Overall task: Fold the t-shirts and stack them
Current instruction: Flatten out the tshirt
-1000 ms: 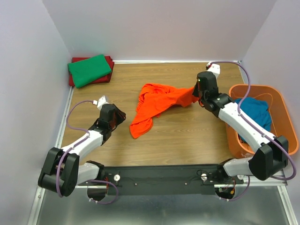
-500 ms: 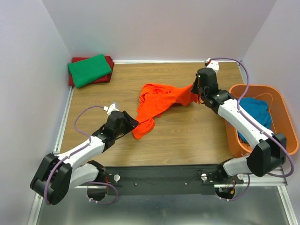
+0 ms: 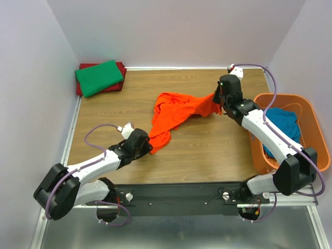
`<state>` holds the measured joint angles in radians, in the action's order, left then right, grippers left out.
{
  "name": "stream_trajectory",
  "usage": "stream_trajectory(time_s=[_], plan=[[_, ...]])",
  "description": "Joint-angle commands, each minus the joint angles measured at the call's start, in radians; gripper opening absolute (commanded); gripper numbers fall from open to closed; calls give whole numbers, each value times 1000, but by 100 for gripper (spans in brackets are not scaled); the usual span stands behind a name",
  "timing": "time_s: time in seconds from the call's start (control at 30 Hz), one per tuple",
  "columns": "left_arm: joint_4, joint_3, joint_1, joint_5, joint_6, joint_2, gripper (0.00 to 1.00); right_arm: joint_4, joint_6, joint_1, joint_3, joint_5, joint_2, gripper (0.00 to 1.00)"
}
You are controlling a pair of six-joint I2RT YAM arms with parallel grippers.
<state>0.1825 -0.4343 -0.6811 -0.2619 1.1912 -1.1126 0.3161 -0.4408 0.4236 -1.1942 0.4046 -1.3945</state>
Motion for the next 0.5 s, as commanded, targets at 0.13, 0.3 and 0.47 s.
stream_trajectory(time_s=[0.13, 0.3, 0.47], plan=[[-52, -41, -25, -31, -11, -93, 51, 8, 14, -13, -25, -13, 2, 1], [-101, -66, -18, -74, -54, -138, 28, 8, 16, -16, -28, -20, 5, 1], [-103, -139, 70, -94, -145, -119, 0, 12, 22, -32, -65, -32, 9, 1]])
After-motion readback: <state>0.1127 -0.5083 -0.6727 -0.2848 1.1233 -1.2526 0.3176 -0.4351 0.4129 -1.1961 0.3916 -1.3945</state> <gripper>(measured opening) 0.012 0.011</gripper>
